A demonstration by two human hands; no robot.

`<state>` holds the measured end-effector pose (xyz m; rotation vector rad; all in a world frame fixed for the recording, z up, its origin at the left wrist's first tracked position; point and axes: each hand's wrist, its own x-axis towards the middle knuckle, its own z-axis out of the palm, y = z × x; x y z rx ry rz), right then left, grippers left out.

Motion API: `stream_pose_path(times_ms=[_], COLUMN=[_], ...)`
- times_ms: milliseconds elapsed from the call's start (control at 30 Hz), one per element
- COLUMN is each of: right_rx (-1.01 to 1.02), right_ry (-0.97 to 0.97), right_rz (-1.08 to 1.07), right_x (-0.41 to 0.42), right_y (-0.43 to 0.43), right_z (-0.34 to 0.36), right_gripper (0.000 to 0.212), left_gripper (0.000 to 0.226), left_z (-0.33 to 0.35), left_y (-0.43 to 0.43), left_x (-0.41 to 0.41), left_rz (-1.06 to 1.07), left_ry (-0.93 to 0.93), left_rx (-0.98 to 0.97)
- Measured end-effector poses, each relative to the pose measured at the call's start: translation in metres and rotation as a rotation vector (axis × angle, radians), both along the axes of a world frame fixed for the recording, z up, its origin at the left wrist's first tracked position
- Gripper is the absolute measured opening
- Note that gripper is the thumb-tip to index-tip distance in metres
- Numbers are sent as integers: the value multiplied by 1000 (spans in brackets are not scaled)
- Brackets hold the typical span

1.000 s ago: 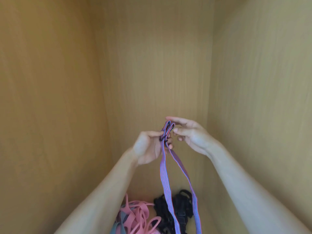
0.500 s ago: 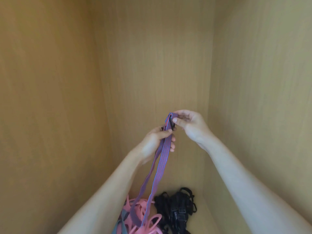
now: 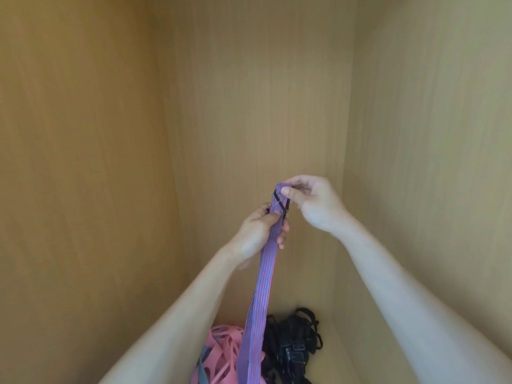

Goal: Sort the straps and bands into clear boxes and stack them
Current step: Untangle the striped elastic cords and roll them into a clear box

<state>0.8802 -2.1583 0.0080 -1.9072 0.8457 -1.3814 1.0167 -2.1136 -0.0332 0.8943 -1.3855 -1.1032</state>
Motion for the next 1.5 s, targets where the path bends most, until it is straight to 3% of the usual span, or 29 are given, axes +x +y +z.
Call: stream_pose_path(times_ms=[100, 200, 467, 700, 833, 1000, 1133, 1300, 1500], right_rx=[-63, -123, -492, -486, -551, -699, -808, -891, -854], right_ry=[92, 73, 168, 306, 266, 286, 339, 370, 464], right_rz=[-67, -100, -117, -135, -198, -346, -413, -449, -363], right_x=[-3, -7, -19, -29, -24, -18, -17, -14, -5], right_y=[-2, 1, 38, 40, 44, 46, 42, 41, 47], right_z=[0, 0, -32, -72, -83, -86, -86, -88, -82], right_gripper=[21, 21, 22, 31, 48, 39, 32, 27, 17], left_gripper=[6, 21, 25, 38, 34, 24, 50, 67, 88], left_z=[-6, -8, -2, -2, -4, 1, 7, 11, 13], left_y=[1, 3, -2, -4, -8, -1, 7, 9, 1], left_x=[2, 3, 7, 2, -2, -4, 1, 1, -7], left_rz=[-48, -62, 5, 42, -34, -221, -370, -301, -21], left_ry=[-48, -120, -82, -186, -58, 259, 365, 370, 438], left_rx=[19, 37, 42, -11, 64, 209, 284, 274, 285])
